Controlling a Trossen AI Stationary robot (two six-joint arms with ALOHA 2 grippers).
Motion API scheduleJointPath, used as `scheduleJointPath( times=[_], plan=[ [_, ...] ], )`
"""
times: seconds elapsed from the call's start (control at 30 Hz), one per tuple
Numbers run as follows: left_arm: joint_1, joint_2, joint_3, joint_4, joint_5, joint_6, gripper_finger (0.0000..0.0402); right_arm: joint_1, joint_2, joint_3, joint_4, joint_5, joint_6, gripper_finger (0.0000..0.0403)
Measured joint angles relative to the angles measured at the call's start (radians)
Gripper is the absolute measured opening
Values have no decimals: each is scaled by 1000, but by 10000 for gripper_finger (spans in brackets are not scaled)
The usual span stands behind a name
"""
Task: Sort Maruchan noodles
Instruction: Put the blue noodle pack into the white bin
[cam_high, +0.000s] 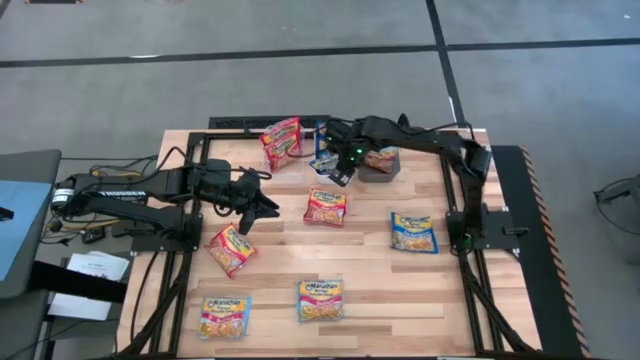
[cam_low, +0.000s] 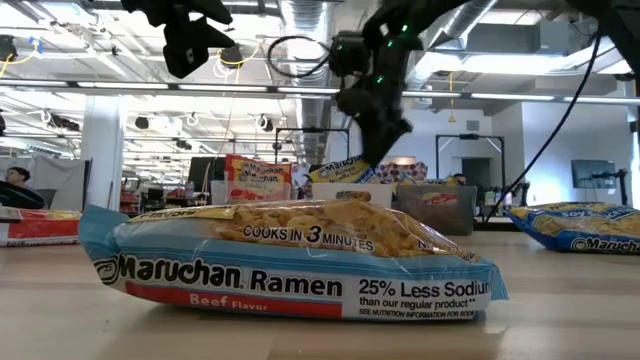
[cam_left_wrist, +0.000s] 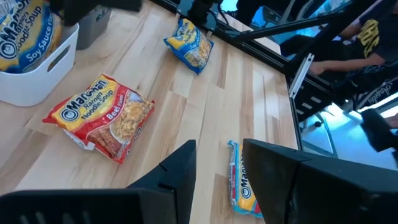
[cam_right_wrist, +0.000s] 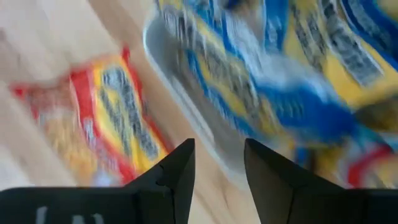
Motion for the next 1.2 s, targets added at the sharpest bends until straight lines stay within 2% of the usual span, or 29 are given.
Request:
scheduleJointPath(
  times=[0.37, 0.53, 0.73, 1.07, 1.2],
  plan=[
    [0, 0, 0, 2, 1, -6, 118, -29, 64, 0, 19, 42, -3, 162],
    [0, 0, 0, 0, 0, -1, 118, -31, 84, 0, 32, 7, -1, 162],
    [0, 0, 0, 1, 0, 16, 118, -31, 83, 0, 129, 1, 32, 162],
    [0, 0, 0, 1, -5, 16, 118, -52, 83, -2, 80, -4, 91, 162],
    [0, 0, 0, 1, -5, 8, 118, -56, 81, -43, 89, -18, 113, 162]
  ],
)
